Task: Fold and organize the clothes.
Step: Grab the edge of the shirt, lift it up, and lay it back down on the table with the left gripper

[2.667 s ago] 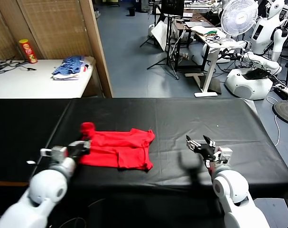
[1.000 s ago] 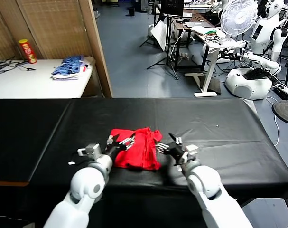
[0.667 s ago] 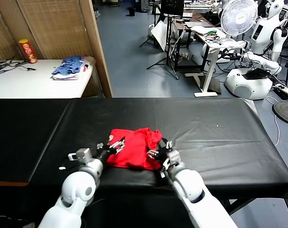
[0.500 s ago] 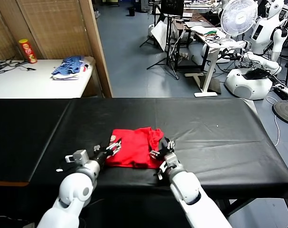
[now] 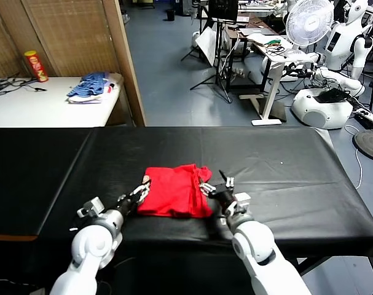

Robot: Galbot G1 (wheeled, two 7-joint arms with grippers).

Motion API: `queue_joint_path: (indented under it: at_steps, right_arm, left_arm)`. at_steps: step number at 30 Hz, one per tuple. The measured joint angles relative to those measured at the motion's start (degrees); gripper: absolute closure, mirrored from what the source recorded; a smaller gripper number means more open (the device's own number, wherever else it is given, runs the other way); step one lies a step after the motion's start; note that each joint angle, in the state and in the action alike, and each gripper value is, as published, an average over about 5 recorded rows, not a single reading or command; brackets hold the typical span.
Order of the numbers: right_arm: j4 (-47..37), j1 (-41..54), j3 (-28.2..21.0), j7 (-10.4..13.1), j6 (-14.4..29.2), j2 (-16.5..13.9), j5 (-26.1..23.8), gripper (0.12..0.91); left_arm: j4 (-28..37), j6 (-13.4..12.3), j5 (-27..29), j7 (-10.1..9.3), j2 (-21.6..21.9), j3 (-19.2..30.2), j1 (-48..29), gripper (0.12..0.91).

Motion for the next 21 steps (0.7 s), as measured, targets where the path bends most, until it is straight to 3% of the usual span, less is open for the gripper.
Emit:
queue_joint_path:
  at_steps: [3,6,12,16,18,21]
  right_arm:
    - [0.71,-0.27,0.72,0.19,-0.08,0.19,0.39,0.227]
    - [1.17,-0.33,1.24,0.33,-0.16,0.49,0.60,0.227]
    - [1.34,-0.86,2.55,0.66,-0.27,1.40,0.79,0.227]
    - [1.58,-1.56,4.08,2.85,-2.21,2.41,0.54,0.227]
    - [1.87,-1.94,4.93,4.19,-3.77,2.86,-0.07,0.227]
    - [2.41,-2.52,6.29,5.47,-5.75,3.18,-1.24,0.227]
  left_arm:
    - [0.52,0.08,-0.99,0.10,-0.37,0.16,-0.07,0.242]
    - [0.83,0.10,-2.03,-0.15,-0.57,0.18,-0.17,0.320]
    - [0.84,-0.09,-2.76,-0.77,-0.72,-0.04,-0.18,0.644]
    - [0.07,-0.48,-0.38,-0.95,-1.17,0.04,-0.09,0.843]
    - [-0.53,-0.84,2.27,-0.89,-1.30,0.27,-0.07,0.883]
    - [-1.41,-1.35,8.01,-0.73,-0.94,0.65,-0.15,0.877]
